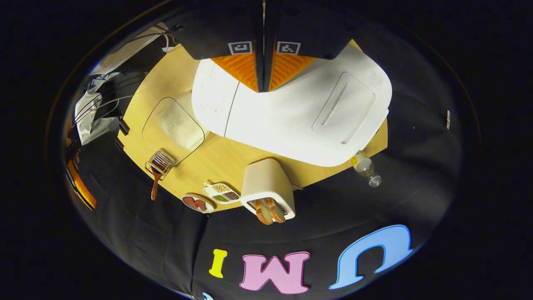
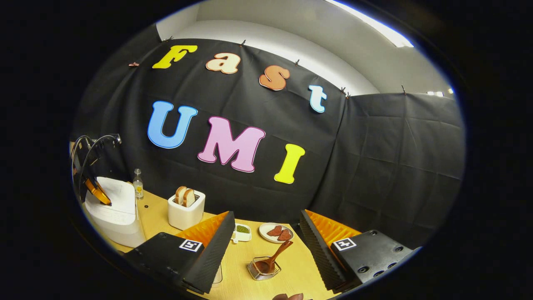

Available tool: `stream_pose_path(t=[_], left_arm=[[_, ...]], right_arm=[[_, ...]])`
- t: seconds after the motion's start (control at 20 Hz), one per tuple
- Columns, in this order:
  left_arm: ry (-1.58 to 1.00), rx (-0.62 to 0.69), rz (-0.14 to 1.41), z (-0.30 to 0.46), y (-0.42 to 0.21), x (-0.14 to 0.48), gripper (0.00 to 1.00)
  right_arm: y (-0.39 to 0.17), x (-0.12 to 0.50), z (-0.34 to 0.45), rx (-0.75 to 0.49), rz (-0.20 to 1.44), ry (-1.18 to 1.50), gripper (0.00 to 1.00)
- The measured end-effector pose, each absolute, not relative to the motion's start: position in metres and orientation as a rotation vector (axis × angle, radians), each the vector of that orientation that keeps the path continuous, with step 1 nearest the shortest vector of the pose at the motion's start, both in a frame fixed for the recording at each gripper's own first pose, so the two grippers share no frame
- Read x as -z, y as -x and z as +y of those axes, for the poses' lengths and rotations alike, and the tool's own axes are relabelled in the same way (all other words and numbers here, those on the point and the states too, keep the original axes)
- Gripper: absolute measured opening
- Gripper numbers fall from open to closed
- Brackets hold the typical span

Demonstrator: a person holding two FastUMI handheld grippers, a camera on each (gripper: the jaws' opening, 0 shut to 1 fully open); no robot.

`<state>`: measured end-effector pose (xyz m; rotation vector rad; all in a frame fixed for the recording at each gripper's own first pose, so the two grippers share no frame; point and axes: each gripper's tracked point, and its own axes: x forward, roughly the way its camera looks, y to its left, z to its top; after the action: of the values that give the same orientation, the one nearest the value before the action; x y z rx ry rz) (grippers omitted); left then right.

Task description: Close the left gripper, press the button to open the rice cooker; take a wooden spoon from the chopstick holder with the right hand, scoop a spoonful of rice and pour it into the rice cooker, then put the wooden spoon back into the chopstick holder.

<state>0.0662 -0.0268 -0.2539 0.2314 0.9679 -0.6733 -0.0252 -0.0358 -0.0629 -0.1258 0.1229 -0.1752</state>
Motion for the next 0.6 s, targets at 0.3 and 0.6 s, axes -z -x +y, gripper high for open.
stream_pose_path(t=[0.3,0.6], left_arm=[[-0.269,0.539,0.645,-0.007,-0.094,0.182,0.08],[-0.303,0.198,0.212,0.05,-0.127,0.077,0.12]], right_arm=[[0.033,0.062,-0.041,0.175,0.121,0.121,0.97],[0.037,0.057,-0.039,0.163,0.103,0.122,0.97]])
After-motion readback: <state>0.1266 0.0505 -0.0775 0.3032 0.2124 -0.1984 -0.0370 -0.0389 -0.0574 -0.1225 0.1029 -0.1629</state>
